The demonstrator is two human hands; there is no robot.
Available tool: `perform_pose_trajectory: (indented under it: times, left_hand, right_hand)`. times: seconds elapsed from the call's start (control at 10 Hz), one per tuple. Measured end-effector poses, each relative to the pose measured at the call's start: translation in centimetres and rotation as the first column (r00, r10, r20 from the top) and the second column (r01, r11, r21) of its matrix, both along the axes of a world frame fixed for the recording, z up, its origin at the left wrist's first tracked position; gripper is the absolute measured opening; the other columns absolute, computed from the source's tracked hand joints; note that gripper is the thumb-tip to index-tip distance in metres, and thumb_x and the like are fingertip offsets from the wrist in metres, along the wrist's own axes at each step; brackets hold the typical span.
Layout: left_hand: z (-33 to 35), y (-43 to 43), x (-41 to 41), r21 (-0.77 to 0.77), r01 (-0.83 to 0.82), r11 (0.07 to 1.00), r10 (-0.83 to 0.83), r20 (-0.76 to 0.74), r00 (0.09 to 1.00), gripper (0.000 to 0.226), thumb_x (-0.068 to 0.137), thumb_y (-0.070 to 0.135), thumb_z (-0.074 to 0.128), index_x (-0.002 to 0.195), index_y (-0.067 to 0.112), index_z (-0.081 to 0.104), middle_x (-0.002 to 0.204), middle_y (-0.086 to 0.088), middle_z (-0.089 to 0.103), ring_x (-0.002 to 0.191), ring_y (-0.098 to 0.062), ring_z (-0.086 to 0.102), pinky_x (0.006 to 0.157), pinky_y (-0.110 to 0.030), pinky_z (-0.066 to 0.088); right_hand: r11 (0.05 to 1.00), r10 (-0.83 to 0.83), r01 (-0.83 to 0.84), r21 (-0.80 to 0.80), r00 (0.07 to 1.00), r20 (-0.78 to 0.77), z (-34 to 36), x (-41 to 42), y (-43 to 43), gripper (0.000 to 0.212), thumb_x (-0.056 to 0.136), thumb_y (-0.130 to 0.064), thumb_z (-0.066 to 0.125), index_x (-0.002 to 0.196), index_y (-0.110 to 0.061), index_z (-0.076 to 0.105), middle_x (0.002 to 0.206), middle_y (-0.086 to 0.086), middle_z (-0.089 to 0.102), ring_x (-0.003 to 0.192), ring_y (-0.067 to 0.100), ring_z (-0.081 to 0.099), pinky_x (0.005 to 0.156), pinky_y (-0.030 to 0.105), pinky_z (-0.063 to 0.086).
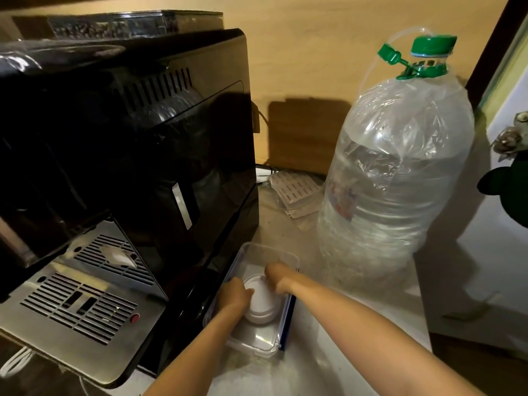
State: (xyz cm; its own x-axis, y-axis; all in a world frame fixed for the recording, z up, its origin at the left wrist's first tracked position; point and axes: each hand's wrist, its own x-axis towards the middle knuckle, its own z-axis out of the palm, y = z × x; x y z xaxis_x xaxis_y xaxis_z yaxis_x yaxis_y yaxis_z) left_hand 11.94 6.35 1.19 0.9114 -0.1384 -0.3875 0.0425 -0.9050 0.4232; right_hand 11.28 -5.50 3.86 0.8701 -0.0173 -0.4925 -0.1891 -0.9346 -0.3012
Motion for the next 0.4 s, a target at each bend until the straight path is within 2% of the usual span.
perform_pose_trajectory:
  times: [0.1, 0.2, 0.3, 0.4]
  left_hand:
    - [0.4, 0.0, 0.2, -0.038, 0.012, 0.999, -0.010, 0.049, 0.999, 0.034, 0.087, 0.024, 0.056, 0.115, 0.004, 0.055, 0.120, -0.017, 0.061, 0.110, -0.031, 0.058, 0.085, -0.034, 0.048]
    - [2.3, -0.1, 0.8, -0.106, 0.076, 0.991, -0.058, 0.162, 0.985, 0.027, 0.084, 0.016, 0.058, 0.110, 0.009, 0.059, 0.111, -0.016, 0.066, 0.103, -0.032, 0.061, 0.082, -0.034, 0.049]
    - [4.7, -0.8, 1.1, -0.106, 0.140, 0.984, -0.107, 0.271, 0.957, 0.030, 0.084, 0.014, 0.054, 0.113, 0.015, 0.058, 0.108, -0.012, 0.068, 0.100, -0.030, 0.062, 0.080, -0.035, 0.051]
    - [7.7, -2.2, 1.6, -0.129, 0.204, 0.970, -0.132, 0.424, 0.896, 0.040, 0.086, 0.021, 0.054, 0.125, 0.014, 0.052, 0.124, -0.009, 0.061, 0.114, -0.026, 0.056, 0.088, -0.034, 0.046]
  right_hand:
    - [1.000, 0.011, -0.011, -0.001, 1.000, -0.009, -0.1, -0.1, -0.1, 0.032, 0.093, -0.001, 0.047, 0.123, 0.009, 0.051, 0.130, 0.026, 0.053, 0.121, 0.036, 0.050, 0.102, 0.036, 0.039]
    - [1.000, -0.013, 0.012, 0.027, 0.999, 0.029, 1.1, -0.1, -0.4, 0.043, 0.093, -0.006, 0.050, 0.134, 0.002, 0.042, 0.139, 0.022, 0.047, 0.126, 0.033, 0.047, 0.105, 0.033, 0.036]
    - [0.997, -0.022, 0.013, 0.072, 0.993, 0.118, 3.8, -0.7, -1.4, 0.047, 0.093, -0.010, 0.050, 0.137, -0.002, 0.038, 0.142, 0.019, 0.044, 0.129, 0.032, 0.044, 0.106, 0.035, 0.035]
    - [0.995, -0.019, -0.005, 0.098, 0.968, 0.249, 7.3, -1.4, -3.2, 0.049, 0.094, -0.016, 0.049, 0.139, -0.006, 0.033, 0.144, 0.019, 0.042, 0.131, 0.032, 0.041, 0.105, 0.037, 0.035]
